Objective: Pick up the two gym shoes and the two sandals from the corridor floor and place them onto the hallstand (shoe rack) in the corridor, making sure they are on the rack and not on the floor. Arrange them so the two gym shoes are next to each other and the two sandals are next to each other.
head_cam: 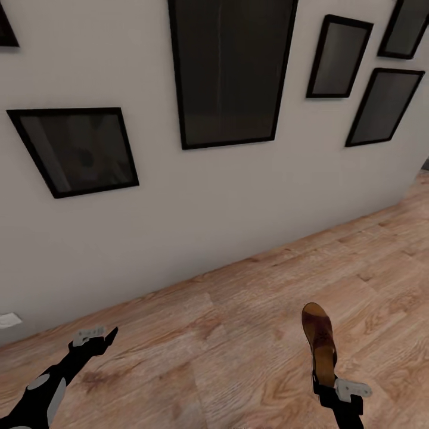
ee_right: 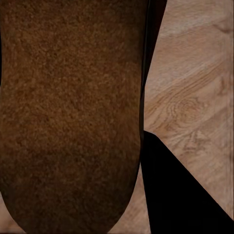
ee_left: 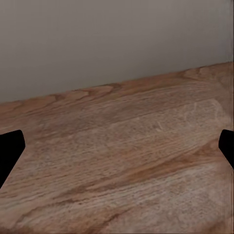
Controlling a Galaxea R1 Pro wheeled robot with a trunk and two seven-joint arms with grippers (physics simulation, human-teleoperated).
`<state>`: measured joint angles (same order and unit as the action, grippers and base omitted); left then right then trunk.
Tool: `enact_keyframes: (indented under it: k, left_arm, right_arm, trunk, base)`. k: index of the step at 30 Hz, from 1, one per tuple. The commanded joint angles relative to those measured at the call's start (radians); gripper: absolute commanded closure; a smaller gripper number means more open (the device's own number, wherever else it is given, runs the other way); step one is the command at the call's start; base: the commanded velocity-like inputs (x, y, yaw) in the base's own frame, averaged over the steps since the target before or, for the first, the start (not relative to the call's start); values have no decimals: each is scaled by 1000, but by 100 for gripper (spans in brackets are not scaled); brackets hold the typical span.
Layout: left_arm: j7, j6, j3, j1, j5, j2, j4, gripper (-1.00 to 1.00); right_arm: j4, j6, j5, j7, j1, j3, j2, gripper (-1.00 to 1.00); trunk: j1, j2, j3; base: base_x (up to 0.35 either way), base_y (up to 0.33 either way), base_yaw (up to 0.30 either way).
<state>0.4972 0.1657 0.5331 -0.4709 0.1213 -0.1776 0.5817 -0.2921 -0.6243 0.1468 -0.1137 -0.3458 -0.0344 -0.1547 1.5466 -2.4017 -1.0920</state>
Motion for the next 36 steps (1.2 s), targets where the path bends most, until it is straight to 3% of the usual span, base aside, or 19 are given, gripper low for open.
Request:
enact_keyframes:
  k: [1,26,36]
  left_arm:
    - [6,6,7,-1,11,1,0,-100]
    - [6,7,13,0,11,-5,3,-100]
    - [6,7,15,0,11,-6,2,-100]
  right_arm:
    - [1,-3,10,0,-1,-4,0,100]
    - [1,-3,10,0,0,-4,1,100]
    - [1,-3,10,0,0,-4,1,100]
  trunk:
    - [0,0,-1]
    - [0,0,-1]
    - [0,0,-1]
  base:
    - [0,0,-300]
    - [2,-1,-300]
    - [211,-143,-300]
